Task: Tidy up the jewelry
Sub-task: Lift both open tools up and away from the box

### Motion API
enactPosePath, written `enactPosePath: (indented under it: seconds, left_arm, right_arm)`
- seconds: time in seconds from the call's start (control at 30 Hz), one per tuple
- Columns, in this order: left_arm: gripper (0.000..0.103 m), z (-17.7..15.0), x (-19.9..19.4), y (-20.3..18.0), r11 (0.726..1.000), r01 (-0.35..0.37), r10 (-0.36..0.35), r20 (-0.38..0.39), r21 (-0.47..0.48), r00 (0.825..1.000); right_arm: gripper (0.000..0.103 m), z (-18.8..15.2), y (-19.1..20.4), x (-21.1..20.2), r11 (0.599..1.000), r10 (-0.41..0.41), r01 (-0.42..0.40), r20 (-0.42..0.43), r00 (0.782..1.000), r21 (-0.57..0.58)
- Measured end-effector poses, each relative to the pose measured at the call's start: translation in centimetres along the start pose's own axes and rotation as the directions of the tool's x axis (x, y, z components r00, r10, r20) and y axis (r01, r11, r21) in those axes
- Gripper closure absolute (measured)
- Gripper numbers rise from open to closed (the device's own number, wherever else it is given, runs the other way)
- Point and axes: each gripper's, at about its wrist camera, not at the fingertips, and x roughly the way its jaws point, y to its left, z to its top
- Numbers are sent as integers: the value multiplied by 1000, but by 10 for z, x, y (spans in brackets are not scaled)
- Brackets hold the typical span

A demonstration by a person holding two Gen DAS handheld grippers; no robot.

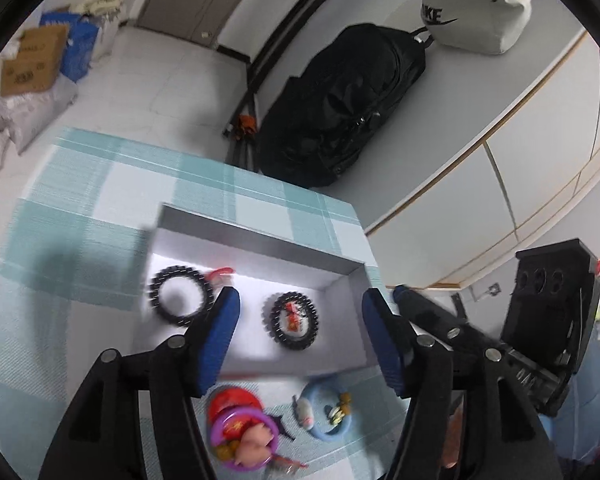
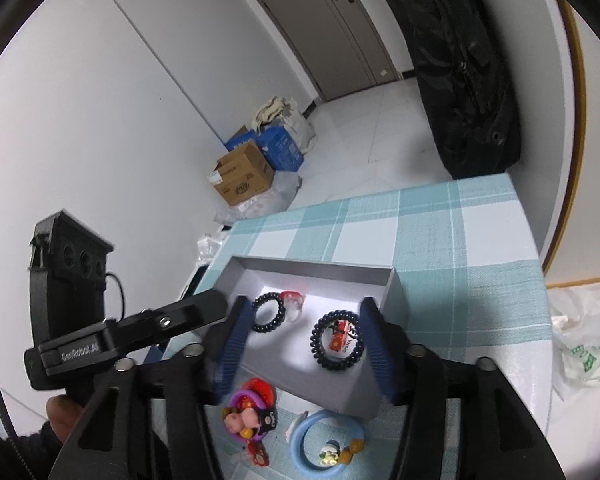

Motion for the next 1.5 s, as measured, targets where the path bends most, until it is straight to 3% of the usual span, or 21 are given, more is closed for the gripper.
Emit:
enactPosePath:
  seconds: [0.17, 0.4, 0.53, 0.67, 1.03, 1.17, 1.23, 1.37, 1.5]
  left_arm:
    - [44, -22, -24, -10, 992, -115, 113, 34, 60, 993]
    - [43, -47, -23, -11, 969, -229, 229, 11, 93, 973]
    - [43, -65, -27, -9, 971, -228, 230, -22, 79, 973]
    - [43, -84, -26, -15, 984, -163, 169, -94, 74, 981]
    - [44, -105, 4, -14, 976, -191, 208, -199, 101, 958]
    - [44, -104, 7, -17, 973, -193, 215, -193, 125, 958]
    - [49, -105, 9, -20, 967, -208, 234, -186, 149, 954]
    - [87, -106, 13, -26, 958, -210, 249, -203, 197, 947]
    - [92, -107, 14, -29, 953, -213, 260, -218, 215, 941]
  right_arm:
    - [32, -7, -1, -16, 1000, -7, 7, 29, 1000, 6]
    - [19, -22, 1, -28, 999, -33, 33, 14, 999, 1]
    - [18, -33, -1, -30, 999, -38, 38, -22, 999, 18]
    - [18, -40, 0, -33, 999, -31, 32, -41, 999, 21]
    - [17, -50, -4, -39, 997, -51, 55, -66, 997, 57]
    - [17, -52, -1, -39, 998, -58, 60, -74, 996, 36]
    - [17, -53, 1, -37, 998, -54, 57, -83, 995, 30]
    - [17, -54, 2, -34, 998, -60, 61, -97, 993, 15]
    - [17, -54, -1, -30, 997, -60, 65, -112, 992, 41]
